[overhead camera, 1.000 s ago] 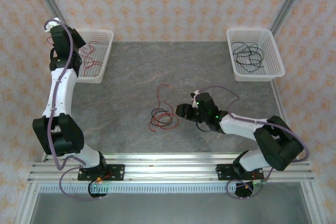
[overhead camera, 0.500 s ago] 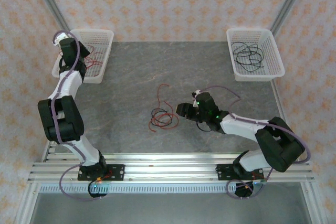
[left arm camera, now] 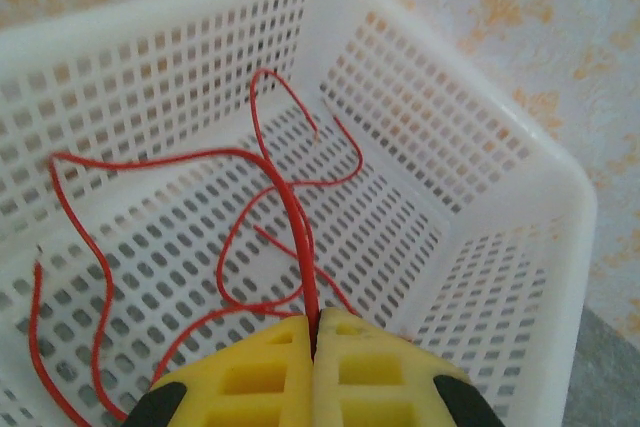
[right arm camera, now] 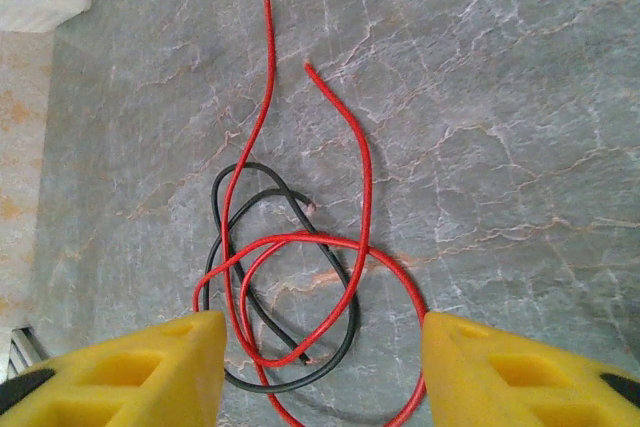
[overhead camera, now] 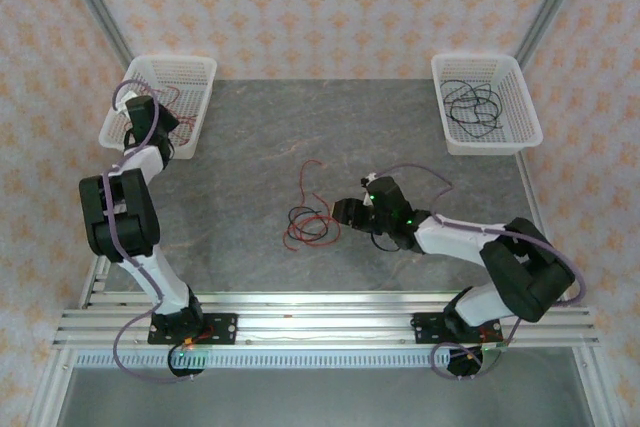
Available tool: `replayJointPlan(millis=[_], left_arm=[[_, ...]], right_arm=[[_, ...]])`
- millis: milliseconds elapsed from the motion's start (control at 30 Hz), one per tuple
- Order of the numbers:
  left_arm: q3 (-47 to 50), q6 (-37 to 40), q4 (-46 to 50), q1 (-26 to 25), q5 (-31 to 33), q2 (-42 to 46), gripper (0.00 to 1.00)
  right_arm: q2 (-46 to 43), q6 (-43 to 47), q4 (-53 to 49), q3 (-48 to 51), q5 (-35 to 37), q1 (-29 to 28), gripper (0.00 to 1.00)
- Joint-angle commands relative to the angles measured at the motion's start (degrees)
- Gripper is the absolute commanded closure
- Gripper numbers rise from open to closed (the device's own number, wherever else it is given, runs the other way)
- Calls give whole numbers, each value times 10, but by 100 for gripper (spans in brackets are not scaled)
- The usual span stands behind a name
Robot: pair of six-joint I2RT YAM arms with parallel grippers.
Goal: Untangle the cables
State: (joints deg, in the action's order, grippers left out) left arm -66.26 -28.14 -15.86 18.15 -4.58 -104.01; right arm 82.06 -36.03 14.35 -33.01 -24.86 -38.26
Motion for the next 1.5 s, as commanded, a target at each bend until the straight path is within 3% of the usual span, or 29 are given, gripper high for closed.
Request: replayJointPlan(millis=[0, 67, 200, 267, 567, 1000, 1200, 1467], left_arm=[[-6, -29, -4, 3, -23, -4, 100], [-12, -40, 21, 3, -28, -5, 88], [-21, -51, 68, 3, -19, 1, 56], [-26, -50, 87, 3, -17, 7, 50], [-36, -39, 128, -5, -53, 60, 38], [-83, -3, 235, -50, -47, 189, 36], [-74, 5, 287, -76, -48, 266, 36], [24, -11, 303, -125, -61, 398, 37]], right_arm=[[6, -2, -4, -19, 13, -8, 46], [9, -2, -4, -21, 14, -10, 46], [9, 0, -5, -20, 15, -14, 46], [6, 1, -5, -19, 15, -15, 46], [-5, 1, -14, -14, 24, -17, 47], [49, 20, -94, -90, 102, -81, 48], [100, 9, -176, -162, 169, -120, 50], [158, -1, -345, -241, 289, -153, 57]])
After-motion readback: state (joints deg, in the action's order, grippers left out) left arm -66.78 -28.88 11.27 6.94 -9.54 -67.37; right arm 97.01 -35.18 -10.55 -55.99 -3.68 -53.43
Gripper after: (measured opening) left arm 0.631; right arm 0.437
